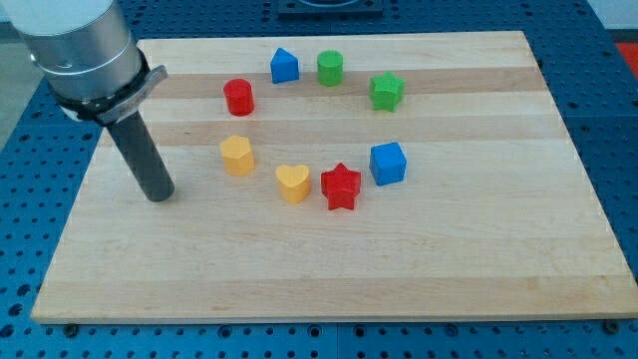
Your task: Move the arm towards the bottom of the board
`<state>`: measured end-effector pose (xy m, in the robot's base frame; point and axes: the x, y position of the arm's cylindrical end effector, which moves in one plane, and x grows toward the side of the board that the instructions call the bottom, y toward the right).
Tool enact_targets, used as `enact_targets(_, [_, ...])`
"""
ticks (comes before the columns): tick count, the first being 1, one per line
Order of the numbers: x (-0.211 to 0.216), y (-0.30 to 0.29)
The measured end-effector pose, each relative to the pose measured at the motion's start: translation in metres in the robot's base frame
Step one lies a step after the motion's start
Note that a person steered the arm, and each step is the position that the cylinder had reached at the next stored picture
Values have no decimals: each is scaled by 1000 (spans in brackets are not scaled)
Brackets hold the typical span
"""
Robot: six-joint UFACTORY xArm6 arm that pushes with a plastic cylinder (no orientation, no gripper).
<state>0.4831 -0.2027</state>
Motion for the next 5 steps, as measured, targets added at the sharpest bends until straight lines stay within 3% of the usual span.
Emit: enact_targets(5, [51,-23])
